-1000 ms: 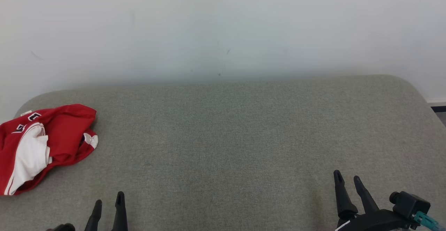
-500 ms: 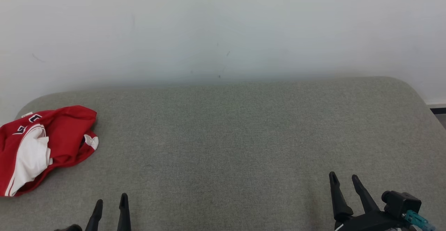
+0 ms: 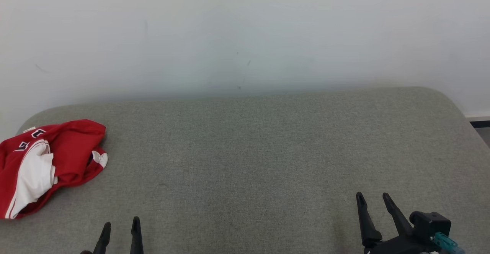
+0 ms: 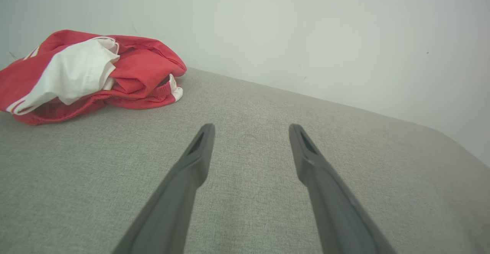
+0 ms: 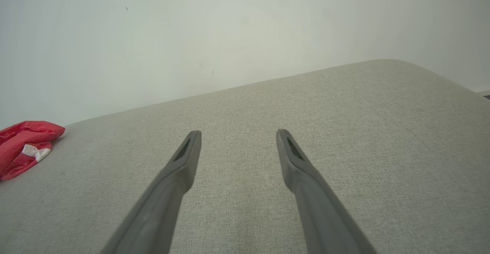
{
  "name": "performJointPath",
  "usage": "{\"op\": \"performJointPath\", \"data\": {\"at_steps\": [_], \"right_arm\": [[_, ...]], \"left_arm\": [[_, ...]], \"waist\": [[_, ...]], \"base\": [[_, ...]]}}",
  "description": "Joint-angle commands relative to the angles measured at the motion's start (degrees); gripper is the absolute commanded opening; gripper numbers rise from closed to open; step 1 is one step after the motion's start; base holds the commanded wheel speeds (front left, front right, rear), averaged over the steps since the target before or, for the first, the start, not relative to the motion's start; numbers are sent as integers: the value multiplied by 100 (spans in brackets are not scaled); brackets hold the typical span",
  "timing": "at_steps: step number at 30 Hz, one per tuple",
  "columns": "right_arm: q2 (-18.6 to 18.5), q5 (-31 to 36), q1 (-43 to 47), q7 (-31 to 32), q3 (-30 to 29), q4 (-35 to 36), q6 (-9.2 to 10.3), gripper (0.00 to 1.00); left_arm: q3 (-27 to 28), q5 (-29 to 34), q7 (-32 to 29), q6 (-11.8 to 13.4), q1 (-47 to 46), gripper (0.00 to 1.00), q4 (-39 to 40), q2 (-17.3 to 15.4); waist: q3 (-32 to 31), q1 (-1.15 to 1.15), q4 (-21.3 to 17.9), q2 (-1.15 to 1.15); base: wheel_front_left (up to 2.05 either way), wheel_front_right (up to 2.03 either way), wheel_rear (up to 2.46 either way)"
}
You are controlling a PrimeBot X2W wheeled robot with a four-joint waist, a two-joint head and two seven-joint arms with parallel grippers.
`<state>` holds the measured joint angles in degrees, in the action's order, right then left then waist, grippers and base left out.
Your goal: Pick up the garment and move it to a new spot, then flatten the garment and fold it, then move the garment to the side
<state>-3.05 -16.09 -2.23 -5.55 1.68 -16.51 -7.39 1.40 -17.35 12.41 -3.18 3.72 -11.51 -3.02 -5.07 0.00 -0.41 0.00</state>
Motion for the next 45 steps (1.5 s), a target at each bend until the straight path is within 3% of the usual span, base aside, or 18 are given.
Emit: {"op": "performJointPath", "data": {"at_steps": [1,23,45], "right_arm": [[-1,190,35,-50,16,-6,-16,100],[10,1024,90,-230,137,-128,-17,100],[12,1009,132,-202,95,-111,-18,100]], "left_arm": [[-3,151,65,18,22,100,1,-22],[11,793,284,50,94,100,-111,-50],[6,701,278,29,94,100,-164,-61]], "waist": [[-13,0,-4,0],[-110,0,-10,0],[-132,0,65,0]], "base": [[0,0,0],[0,0,0],[0,0,0]]}}
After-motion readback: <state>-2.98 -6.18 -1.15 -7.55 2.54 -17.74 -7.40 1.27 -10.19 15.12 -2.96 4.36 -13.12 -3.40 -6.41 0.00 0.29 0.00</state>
